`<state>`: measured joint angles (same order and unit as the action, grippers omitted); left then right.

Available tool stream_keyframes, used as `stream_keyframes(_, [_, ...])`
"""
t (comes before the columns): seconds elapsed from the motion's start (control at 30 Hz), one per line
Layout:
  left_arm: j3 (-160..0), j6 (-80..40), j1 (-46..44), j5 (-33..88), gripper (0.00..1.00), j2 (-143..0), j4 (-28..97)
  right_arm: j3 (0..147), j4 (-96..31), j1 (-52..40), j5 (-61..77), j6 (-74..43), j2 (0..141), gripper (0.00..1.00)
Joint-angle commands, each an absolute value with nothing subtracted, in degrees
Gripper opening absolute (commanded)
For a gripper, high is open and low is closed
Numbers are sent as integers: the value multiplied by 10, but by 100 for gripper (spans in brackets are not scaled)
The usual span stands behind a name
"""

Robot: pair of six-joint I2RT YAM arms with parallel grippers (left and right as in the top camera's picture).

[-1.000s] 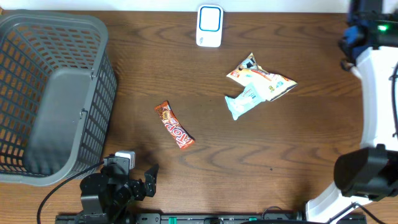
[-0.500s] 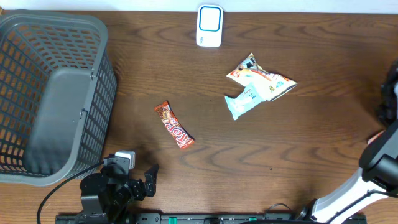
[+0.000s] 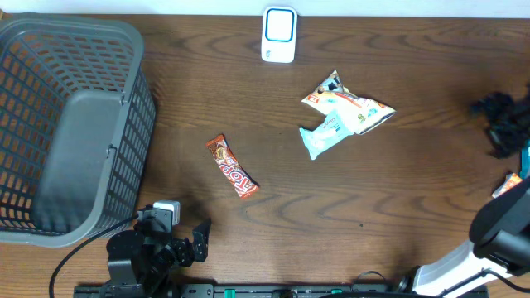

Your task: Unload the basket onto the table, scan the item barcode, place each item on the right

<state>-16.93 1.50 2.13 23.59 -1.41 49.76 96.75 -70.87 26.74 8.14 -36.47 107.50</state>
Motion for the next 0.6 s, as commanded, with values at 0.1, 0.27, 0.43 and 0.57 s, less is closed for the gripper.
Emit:
stream_keyframes(0.1, [-170,18,20,230,99,-13,499,974,-707,121,276,-272,1069,99])
stream_keyframes(0.27, [-170,18,20,230,99,-13,499,974,-666,10,296,-276,1069,99])
stream_keyframes(0.43, [-170,18,19,230,99,-13,499,974,-606,-114,132,-453,1078,89])
stream_keyframes(0.57, [-170,19,19,230,99,-13,499,974,-578,-175,102,-521,1107,82])
